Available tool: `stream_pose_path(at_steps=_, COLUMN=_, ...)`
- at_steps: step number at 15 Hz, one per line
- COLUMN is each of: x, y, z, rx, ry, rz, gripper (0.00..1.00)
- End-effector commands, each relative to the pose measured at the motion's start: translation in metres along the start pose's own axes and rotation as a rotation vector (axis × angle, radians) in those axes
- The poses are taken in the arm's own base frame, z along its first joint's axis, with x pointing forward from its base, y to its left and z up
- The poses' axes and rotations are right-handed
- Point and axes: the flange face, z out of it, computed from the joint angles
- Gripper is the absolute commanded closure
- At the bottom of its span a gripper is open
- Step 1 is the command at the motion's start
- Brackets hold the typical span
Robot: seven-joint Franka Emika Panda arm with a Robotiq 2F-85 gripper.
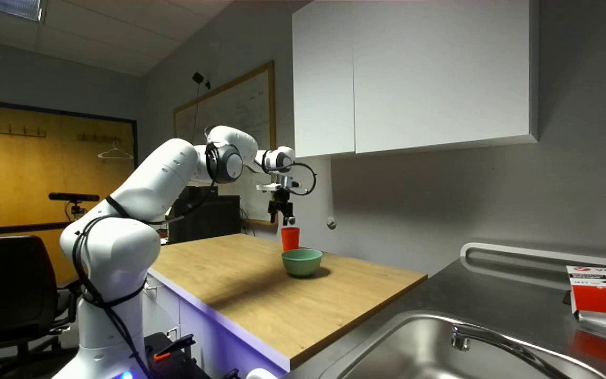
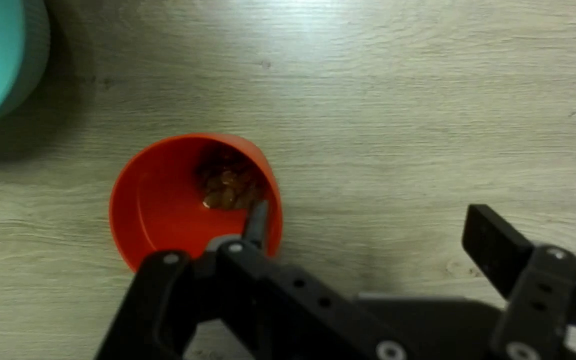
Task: Empty the cup into the bowl
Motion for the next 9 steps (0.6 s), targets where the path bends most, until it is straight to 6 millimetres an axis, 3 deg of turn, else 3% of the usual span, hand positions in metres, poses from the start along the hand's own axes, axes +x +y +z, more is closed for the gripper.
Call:
stream_pose_path(at_steps=1, x=0.013, y=0.009, z=-0.002, rx=0.022, ry=-0.027, rz=-0.009, gripper=0.00)
stream_pose_path(at_steps=9, x=0.030, y=0.032, z=0.012, rx=0.054, ry=-0.056, rz=0.016, gripper=0.00)
